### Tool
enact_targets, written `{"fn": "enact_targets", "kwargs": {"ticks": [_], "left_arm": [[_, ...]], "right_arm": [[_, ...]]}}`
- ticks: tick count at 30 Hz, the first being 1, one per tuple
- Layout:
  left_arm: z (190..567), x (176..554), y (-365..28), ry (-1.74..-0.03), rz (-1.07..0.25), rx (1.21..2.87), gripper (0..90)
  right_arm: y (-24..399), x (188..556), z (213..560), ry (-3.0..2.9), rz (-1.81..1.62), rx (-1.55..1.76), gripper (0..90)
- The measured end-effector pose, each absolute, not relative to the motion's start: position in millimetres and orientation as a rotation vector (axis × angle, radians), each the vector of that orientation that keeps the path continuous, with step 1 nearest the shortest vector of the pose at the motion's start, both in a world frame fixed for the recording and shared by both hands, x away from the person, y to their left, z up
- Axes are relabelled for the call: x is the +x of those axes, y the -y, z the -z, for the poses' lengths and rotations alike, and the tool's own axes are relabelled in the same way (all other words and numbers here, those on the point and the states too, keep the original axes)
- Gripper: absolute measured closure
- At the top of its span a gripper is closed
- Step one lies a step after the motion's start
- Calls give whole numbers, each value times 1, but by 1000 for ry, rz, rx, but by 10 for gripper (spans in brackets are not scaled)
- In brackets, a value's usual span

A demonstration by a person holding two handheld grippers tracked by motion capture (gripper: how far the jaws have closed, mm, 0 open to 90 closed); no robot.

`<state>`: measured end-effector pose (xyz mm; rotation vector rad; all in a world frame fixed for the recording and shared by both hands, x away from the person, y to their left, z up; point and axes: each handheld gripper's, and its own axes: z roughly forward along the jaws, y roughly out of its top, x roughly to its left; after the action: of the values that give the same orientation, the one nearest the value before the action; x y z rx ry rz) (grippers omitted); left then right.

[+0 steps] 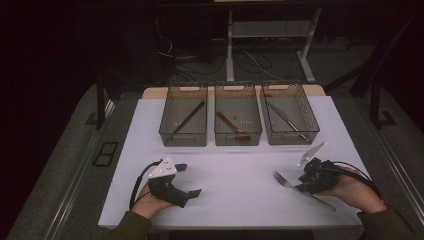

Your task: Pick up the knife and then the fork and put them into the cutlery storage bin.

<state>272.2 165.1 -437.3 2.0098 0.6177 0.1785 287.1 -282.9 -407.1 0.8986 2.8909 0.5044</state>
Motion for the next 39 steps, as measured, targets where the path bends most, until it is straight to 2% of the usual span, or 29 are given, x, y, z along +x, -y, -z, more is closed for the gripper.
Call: {"fn": "enact_targets", "kwargs": {"ticks": [10, 20, 27, 39], "left_arm": [[437, 272, -165, -614, -178, 2012, 0], [438, 272, -164, -615, -178, 2013, 0], [437, 272, -164, -613, -179, 2014, 0], [437, 272, -164, -613, -181, 2012, 0]], "right_arm": [[271, 286, 416, -2947, -325, 860, 762], [262, 287, 419, -2971, -207, 828, 825], [262, 289, 419, -2965, -194, 836, 835], [283, 296, 402, -2829, -462, 993, 835]]}}
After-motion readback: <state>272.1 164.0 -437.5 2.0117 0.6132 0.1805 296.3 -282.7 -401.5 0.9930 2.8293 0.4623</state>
